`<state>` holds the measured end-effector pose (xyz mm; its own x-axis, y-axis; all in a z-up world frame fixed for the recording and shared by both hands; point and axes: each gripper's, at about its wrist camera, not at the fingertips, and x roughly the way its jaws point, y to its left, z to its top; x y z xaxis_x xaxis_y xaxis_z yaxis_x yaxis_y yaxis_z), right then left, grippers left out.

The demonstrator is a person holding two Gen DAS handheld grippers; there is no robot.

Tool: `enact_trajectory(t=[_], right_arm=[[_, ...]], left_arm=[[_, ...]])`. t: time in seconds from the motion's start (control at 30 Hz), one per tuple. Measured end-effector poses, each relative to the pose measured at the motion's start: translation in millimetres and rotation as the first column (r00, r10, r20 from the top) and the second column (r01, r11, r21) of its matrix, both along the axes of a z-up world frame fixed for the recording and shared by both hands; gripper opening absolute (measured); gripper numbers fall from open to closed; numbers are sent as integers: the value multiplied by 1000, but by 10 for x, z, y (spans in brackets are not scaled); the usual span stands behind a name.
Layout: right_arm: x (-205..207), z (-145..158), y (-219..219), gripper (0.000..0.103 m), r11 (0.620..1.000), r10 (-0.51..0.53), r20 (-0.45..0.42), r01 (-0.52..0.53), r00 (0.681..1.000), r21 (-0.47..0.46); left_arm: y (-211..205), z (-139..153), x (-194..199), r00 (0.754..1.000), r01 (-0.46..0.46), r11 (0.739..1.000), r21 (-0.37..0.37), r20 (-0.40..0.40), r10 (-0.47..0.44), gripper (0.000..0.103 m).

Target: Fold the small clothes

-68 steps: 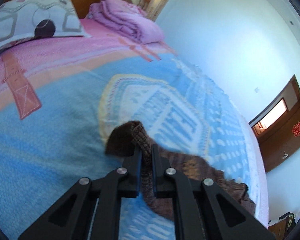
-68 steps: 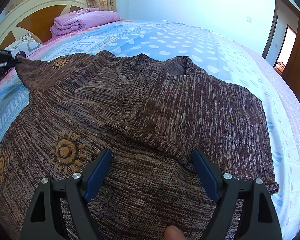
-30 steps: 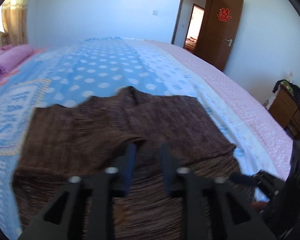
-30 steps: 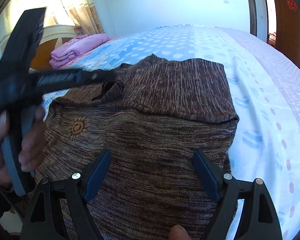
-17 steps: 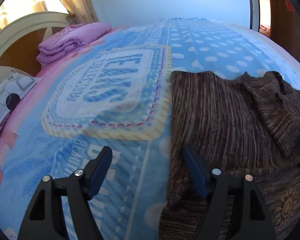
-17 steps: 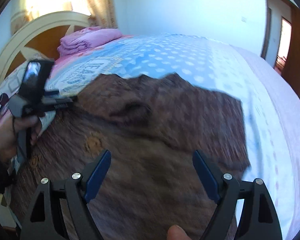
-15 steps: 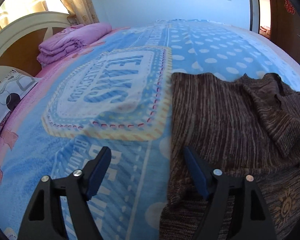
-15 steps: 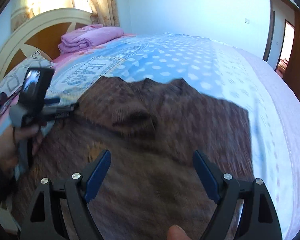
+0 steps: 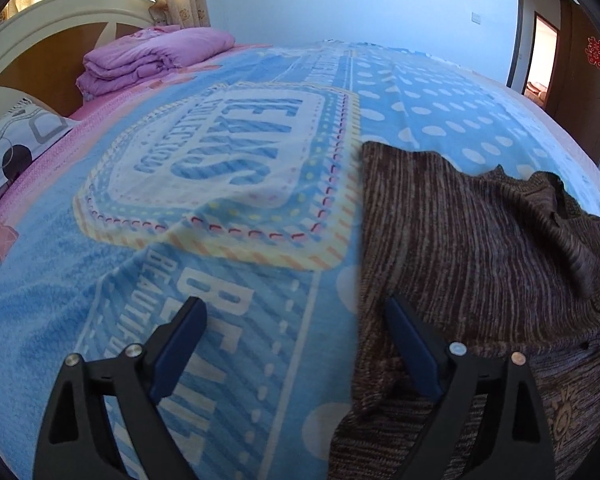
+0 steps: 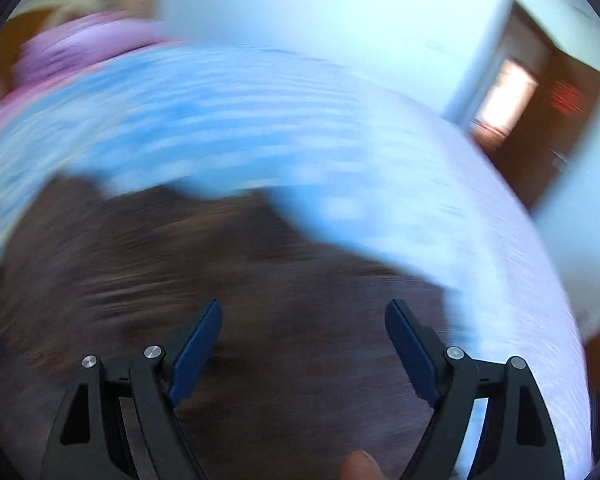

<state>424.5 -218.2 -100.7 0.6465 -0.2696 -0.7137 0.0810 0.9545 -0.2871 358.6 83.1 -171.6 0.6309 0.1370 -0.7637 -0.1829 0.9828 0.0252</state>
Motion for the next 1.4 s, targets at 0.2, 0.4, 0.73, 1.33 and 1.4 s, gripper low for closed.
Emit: enact_trajectory(t=[0.2,0.4,0.73,1.33,1.4], right_arm=[[-268,220,-68,84,985,121,47,-126,992,114],[-557,-43,910,84,890,443,-18,-438,896,128],[170,-38,-134,74,991,-6,-22,9,1000,135],[-651,-366,370,29,834,385,-86,-306,919,460],[-704,-326,350,19,831,397,-73,-325,915,452]], left_arm=[[-10,-1,-11,1000,-7,1000,13,2,7,96],[-7,0,-16,1000,-15,1000,20,2,15,98],[34,-9,-12,1000,-14,1000,-11,0,14,99],[63,-7,-23,1000,-19,999,-29,4,20,102],[63,-6,-22,1000,-19,999,-30,4,19,102]])
